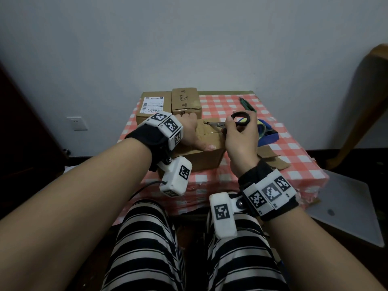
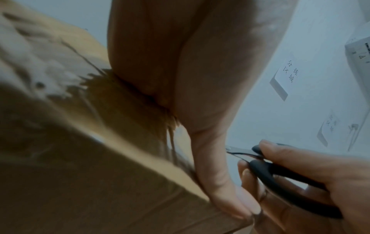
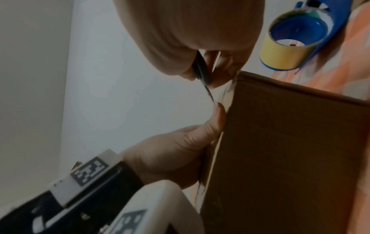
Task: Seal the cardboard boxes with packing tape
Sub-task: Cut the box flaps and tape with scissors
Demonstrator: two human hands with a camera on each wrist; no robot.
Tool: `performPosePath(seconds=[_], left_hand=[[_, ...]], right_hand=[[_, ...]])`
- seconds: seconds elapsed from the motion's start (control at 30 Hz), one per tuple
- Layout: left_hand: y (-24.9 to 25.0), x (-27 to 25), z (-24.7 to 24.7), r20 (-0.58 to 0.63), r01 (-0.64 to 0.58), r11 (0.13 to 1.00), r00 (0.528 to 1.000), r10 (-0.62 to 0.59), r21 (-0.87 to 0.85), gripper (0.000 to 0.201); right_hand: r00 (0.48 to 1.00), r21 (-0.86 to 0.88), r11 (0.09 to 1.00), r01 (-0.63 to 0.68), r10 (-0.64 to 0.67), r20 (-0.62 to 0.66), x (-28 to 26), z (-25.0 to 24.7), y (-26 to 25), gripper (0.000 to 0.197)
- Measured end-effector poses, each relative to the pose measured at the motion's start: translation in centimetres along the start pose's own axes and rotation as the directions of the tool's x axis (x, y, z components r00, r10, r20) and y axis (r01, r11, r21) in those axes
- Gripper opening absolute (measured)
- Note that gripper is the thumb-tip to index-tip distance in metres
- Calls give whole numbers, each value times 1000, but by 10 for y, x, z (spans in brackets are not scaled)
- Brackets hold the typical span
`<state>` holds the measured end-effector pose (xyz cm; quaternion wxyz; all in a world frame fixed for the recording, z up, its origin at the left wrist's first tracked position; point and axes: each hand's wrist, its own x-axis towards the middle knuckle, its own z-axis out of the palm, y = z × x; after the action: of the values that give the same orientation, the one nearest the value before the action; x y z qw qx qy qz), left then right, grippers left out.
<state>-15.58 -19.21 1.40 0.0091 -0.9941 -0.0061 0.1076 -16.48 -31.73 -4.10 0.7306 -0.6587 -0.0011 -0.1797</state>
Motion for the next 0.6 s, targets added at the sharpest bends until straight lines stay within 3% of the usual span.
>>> performPosePath(seconds=[0.13,0.27,0.6], left_hand=[[0,0,0,1,-3,1000,1000,3,3,96],[-1,1,-1,10,-2,1000,1000,2,4,97],[-3,3,-2,38,-3,1000,999,3,-22,99]], right_hand=[[999,51,999,-14,16,-44,3,-5,11,10],[988,166,977,-137,146,-47,9,-8,20,15],[938,431,839,-332,341,59,19,-10,34,6]])
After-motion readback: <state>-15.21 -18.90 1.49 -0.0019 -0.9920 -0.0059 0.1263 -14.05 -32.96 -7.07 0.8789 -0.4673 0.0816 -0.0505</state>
